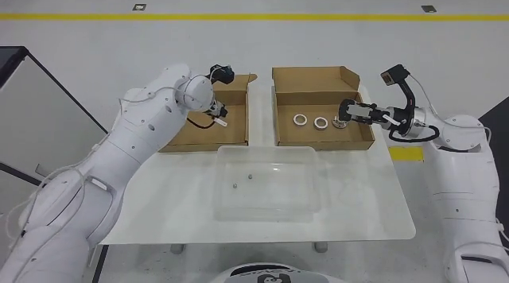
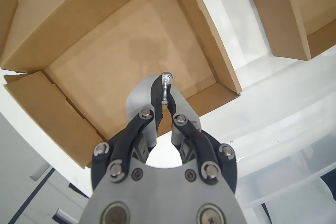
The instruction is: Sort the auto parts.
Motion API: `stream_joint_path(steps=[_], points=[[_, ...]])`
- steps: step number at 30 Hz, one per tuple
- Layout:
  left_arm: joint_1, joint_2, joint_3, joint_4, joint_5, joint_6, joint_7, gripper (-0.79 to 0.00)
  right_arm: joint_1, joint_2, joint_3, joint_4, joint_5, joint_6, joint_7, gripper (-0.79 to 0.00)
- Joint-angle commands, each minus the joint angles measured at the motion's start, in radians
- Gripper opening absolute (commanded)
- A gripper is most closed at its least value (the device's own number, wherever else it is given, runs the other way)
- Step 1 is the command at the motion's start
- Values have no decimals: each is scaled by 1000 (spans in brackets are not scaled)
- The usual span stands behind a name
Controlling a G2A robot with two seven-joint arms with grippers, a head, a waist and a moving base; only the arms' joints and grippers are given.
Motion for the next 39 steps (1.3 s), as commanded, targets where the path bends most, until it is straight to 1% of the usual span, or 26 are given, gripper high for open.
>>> stream_joint_path(steps=[1,8,14,15,25,27,29,34,39], points=[[-18,-24,29,51,0,12,9,-785,0,0,0,0,0,0,0,0],[-70,-104,89,217,-41,24,27,-785,0,0,0,0,0,0,0,0],[-100,-164,120,345,-80,-12,30,-785,0,0,0,0,0,0,0,0],[-104,-170,122,357,-80,-16,35,-785,0,0,0,0,0,0,0,0],[-104,-170,122,357,-80,-16,35,-785,0,0,0,0,0,0,0,0],[-91,-169,125,348,-69,-24,55,-785,0,0,0,0,0,0,0,0],[-81,-170,125,351,-58,-14,65,-785,0,0,0,0,0,0,0,0],[-72,-187,128,375,-59,-11,75,-785,0,0,0,0,0,0,0,0],[-76,-216,143,425,-48,-2,79,-785,0,0,0,0,0,0,0,0]])
